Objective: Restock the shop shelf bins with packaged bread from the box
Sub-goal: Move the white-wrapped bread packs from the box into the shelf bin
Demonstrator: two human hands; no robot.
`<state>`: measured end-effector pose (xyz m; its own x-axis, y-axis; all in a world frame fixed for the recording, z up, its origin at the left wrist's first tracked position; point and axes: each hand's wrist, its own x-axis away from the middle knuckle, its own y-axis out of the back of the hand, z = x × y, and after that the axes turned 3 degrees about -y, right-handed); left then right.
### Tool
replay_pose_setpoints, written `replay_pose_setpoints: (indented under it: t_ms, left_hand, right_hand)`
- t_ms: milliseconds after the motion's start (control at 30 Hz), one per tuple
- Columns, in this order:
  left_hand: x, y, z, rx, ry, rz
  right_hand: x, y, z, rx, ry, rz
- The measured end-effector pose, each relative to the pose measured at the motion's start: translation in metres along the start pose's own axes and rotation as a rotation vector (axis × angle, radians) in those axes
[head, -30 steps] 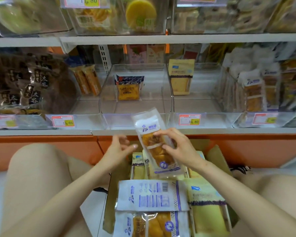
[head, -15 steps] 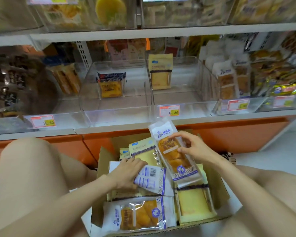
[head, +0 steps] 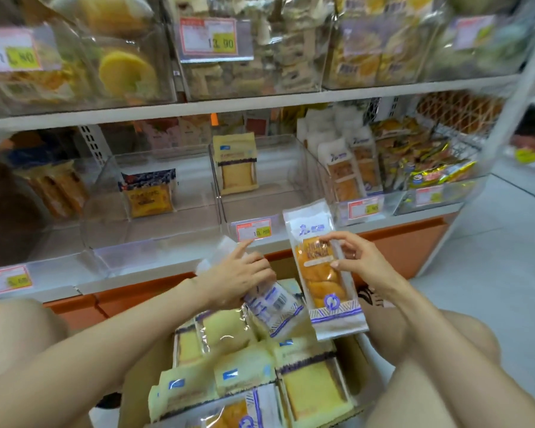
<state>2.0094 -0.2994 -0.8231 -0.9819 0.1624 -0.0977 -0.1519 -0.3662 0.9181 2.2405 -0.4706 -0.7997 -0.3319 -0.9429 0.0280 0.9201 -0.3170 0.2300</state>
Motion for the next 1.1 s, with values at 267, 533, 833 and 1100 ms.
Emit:
replay_pose_setpoints:
  t_ms: [267, 533, 833, 1100]
  left_hand:
    - [-0.02, -0.06, -0.057, 0.261, 0.406, -0.086]
    - [-0.04, -0.071, -0.107, 1.601, 1.336, -0.065]
    - [-0.068, -0.088, -0.09, 1.677, 1.624, 0.015]
    - [-0.052, -0.049, -0.08, 1.748, 1.232, 0.093]
  right_hand:
    - [-0.001, -0.015, -0.05, 0.103, -0.232, 0.088]
    - [-0.002, -0.025, -0.06, 0.231, -0.391, 0.144]
    - [0.003, -0.017, -0.062, 0.196, -0.415, 0.051]
    - [0.01, -0.006, -0.048, 0.144, -0.354, -0.036]
